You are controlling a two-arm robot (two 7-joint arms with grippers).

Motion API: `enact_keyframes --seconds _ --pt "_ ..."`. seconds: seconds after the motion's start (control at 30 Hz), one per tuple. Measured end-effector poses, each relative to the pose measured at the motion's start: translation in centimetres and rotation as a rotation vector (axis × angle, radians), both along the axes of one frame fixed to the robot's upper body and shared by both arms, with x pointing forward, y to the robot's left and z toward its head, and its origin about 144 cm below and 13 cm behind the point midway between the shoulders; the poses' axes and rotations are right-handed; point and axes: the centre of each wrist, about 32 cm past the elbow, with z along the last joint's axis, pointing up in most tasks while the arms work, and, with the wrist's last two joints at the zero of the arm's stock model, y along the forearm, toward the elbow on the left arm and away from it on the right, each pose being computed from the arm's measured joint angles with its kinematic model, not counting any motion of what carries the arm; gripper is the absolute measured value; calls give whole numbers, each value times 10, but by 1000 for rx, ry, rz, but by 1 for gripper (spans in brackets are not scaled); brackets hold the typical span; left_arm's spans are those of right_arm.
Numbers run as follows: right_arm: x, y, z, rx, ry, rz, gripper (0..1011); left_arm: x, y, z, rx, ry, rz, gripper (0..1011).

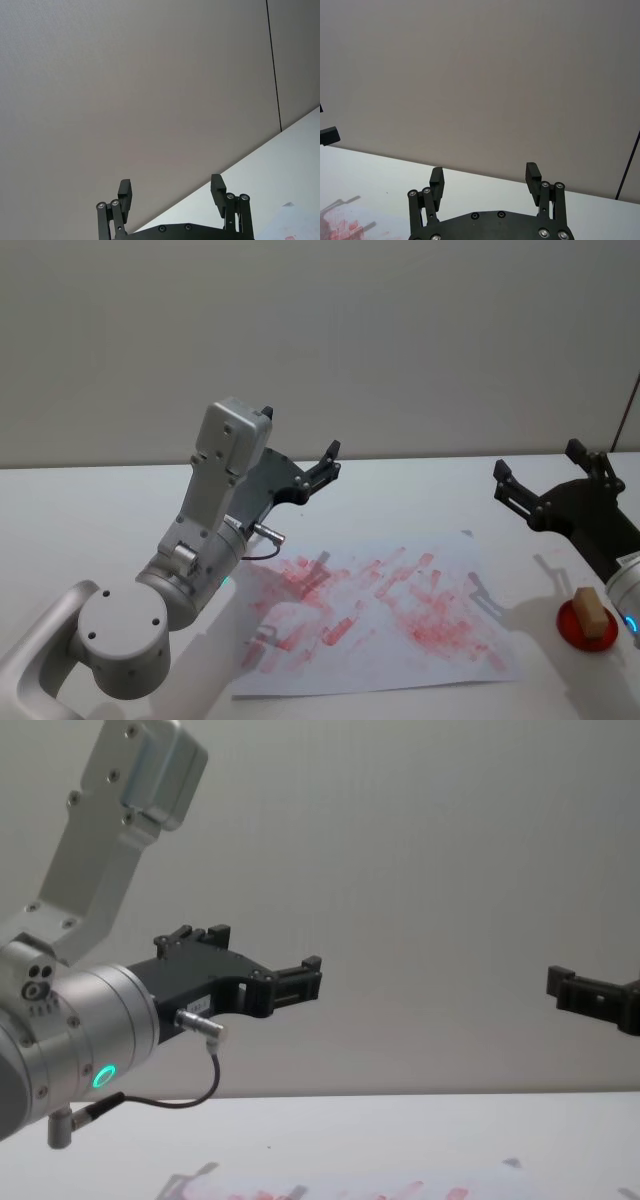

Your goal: Use the one hand to pick up the stamp and affix it onto the A4 paper.

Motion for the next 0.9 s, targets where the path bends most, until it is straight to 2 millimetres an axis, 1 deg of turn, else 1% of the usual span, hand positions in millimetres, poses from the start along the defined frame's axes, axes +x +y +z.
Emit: enact_keyframes --seconds 0.9 --pt "0 0 0 0 0 0 1001 0 0 0 0 0 0 1001"
